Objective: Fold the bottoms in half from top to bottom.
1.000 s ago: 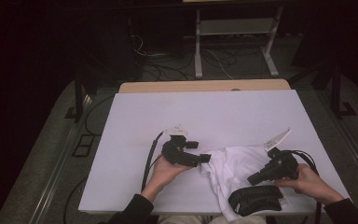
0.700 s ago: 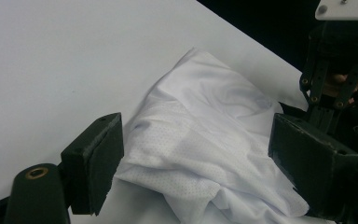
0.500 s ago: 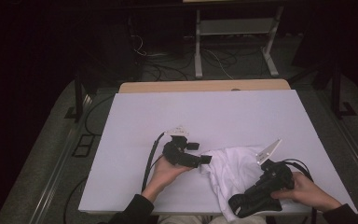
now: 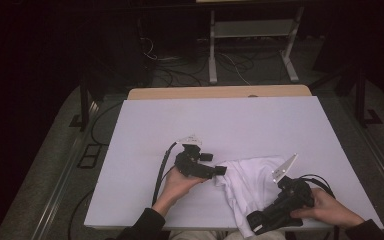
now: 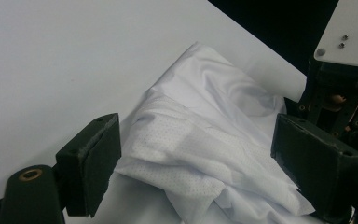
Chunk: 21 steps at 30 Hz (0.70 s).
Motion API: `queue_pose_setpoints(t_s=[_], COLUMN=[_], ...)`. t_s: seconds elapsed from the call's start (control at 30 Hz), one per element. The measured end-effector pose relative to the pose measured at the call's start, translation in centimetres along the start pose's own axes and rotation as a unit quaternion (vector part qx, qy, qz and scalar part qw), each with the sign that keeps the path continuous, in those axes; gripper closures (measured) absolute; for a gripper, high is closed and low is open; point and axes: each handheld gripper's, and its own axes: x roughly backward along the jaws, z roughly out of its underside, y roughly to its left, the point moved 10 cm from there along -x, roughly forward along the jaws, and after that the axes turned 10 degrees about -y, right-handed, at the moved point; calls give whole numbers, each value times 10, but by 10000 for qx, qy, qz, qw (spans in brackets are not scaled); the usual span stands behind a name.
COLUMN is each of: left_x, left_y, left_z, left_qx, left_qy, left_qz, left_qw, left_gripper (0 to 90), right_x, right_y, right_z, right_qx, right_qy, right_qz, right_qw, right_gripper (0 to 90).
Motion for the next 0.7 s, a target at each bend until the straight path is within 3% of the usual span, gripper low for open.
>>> queue_pose_setpoints(t_s=[0.13, 0.27, 0.63, 0.7], left_x=[-1, -3, -6, -7], left_y=[-1, -1, -1, -1], left_z=[1, 2, 2, 1], left_qx=[12, 19, 56, 80], left_qy=[28, 47, 25, 11], left_qz=[15, 30, 50, 38], left_qw=[10000, 10000, 10000, 10000], left_gripper=[153, 150, 141, 139], right_x=[4, 12, 37, 41], right_y=[3, 5, 3, 1], right_z=[-3, -11, -36, -39], right_qx=[175, 389, 616, 620], right_qy=[-79, -293, -966, -1028], right_qz=[53, 271, 517, 524], right_qw=[9998, 9984, 9921, 9914], right_gripper=[729, 597, 154, 115])
